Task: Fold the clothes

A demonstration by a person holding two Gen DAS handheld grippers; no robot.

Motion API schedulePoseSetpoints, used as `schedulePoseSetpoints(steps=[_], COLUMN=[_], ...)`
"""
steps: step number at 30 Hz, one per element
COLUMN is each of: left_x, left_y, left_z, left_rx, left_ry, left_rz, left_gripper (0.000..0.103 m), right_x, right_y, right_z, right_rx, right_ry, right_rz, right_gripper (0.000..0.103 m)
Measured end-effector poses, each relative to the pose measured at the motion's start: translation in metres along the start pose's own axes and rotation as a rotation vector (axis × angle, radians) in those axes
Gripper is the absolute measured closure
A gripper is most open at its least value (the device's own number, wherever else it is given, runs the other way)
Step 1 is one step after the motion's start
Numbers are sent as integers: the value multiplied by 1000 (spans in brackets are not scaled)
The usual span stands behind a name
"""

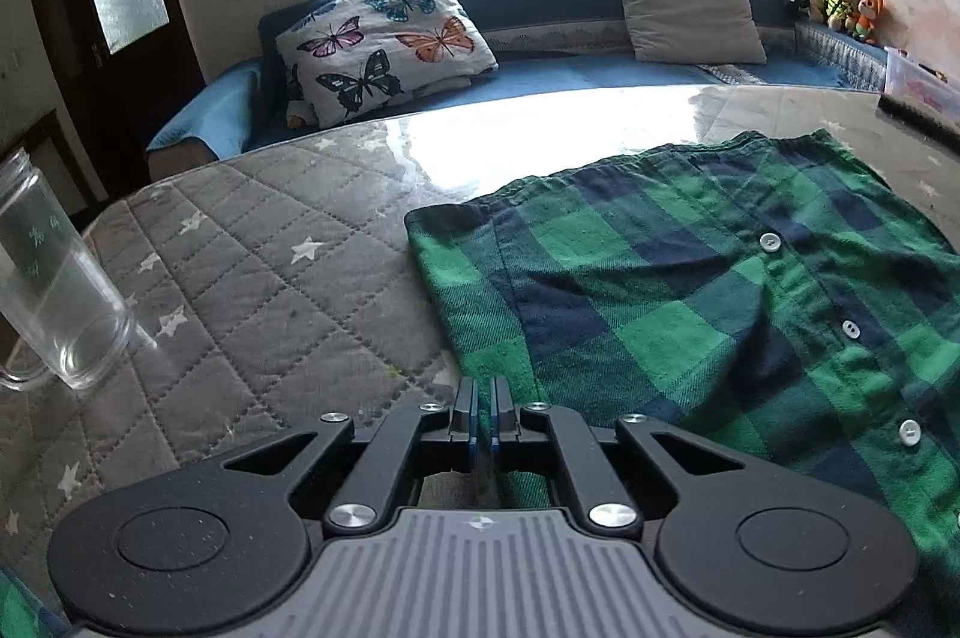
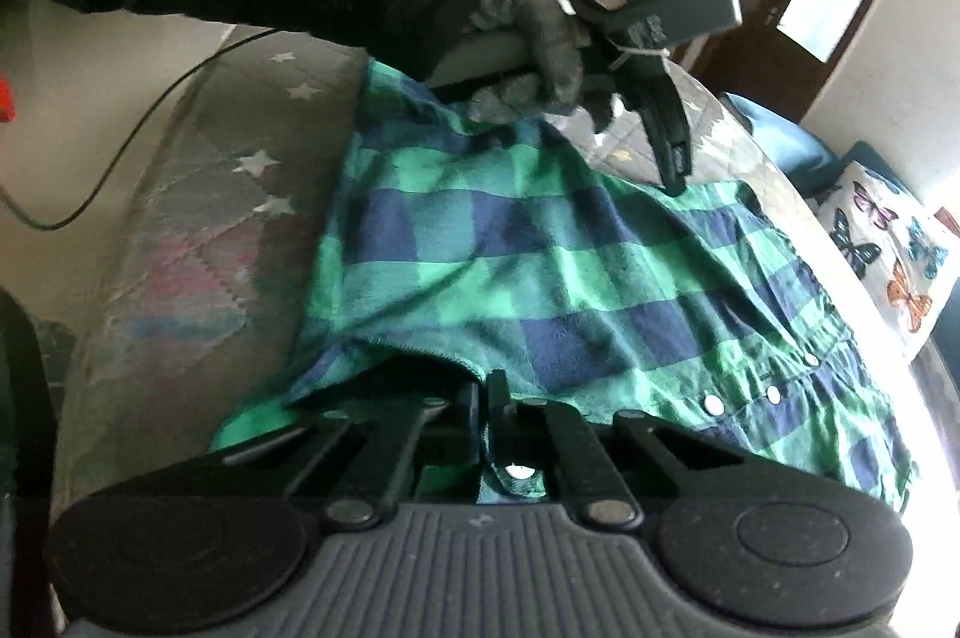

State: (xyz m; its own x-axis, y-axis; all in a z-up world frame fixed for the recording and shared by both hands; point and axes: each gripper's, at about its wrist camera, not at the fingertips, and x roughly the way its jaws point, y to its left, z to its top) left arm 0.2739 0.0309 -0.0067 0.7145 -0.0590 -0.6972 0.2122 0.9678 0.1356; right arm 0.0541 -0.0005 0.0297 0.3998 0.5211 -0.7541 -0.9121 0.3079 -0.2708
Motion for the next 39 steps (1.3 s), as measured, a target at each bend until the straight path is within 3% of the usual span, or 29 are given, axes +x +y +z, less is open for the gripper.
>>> schedulePoseSetpoints(steps=[14, 20, 23, 27, 34, 39], left_x=[4, -7, -30, -62, -98, -124], left_y=[3, 11, 8, -15, -60, -94], left_z=[-1, 0, 0, -12, -63, -101], left_rx=[21, -3, -5, 57, 162, 288], left_ry=[-16, -25, -63, -101, -77, -92], left_rz=[29, 84, 59, -37, -184, -226], left_gripper=[99, 98, 97, 97, 96, 96], right_x=[-8, -18, -30, -35, -23, -34], right_y=[12, 10, 1, -9, -4, 2], right_z=[-10, -9, -10, -13, -26, -27], right_rx=[-18, 23, 100, 196, 271, 278], right_ry=[9, 1, -18, -23, 17, 4], right_rz=[39, 74, 91, 47, 34, 40], right_gripper=[101, 94, 94, 91, 90, 88])
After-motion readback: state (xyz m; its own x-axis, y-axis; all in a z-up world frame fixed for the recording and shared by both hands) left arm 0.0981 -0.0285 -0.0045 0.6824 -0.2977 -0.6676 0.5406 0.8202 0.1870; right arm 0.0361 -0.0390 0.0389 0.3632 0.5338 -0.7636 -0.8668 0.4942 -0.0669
